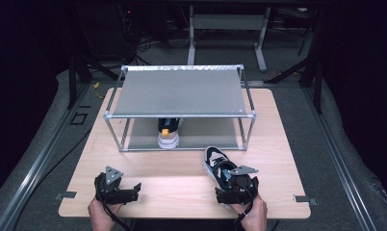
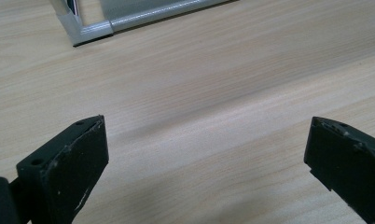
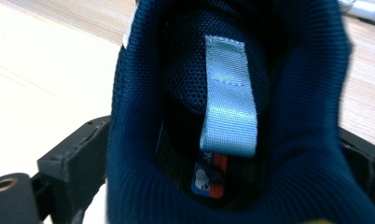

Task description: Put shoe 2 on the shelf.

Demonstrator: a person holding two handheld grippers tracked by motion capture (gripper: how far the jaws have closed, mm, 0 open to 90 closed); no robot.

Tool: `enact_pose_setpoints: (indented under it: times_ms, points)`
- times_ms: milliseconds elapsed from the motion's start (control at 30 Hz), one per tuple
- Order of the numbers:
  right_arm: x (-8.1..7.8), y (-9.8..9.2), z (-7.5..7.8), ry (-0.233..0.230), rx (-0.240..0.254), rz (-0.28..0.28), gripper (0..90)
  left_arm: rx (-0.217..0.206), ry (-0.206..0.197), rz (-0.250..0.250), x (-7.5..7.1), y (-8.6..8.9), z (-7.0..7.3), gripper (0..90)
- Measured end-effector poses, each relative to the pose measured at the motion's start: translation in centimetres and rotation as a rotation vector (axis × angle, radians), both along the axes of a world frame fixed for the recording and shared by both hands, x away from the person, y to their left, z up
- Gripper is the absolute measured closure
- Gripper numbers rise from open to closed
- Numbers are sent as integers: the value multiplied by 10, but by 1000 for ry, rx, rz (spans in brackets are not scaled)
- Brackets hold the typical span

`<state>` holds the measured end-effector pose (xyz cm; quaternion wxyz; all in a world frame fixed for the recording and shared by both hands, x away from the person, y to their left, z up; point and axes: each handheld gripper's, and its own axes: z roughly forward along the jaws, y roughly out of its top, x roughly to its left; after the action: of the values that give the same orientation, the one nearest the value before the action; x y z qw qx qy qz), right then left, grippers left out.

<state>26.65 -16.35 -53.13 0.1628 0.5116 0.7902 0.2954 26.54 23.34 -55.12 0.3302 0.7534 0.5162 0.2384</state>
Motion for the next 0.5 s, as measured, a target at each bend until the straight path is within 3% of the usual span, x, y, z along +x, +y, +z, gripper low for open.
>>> enact_pose_setpoints:
  times_ms: [167, 300, 500]
  points:
    - [3, 1, -3, -24, 4, 3, 96, 2, 6, -5, 0, 0, 0, 0]
    - [2, 1, -6, -48, -30, -20, 163, 4, 7, -6, 0, -1, -1, 0]
    - [1, -2, -8, -68, -2, -6, 198, 8, 4, -6, 0, 0, -1, 0]
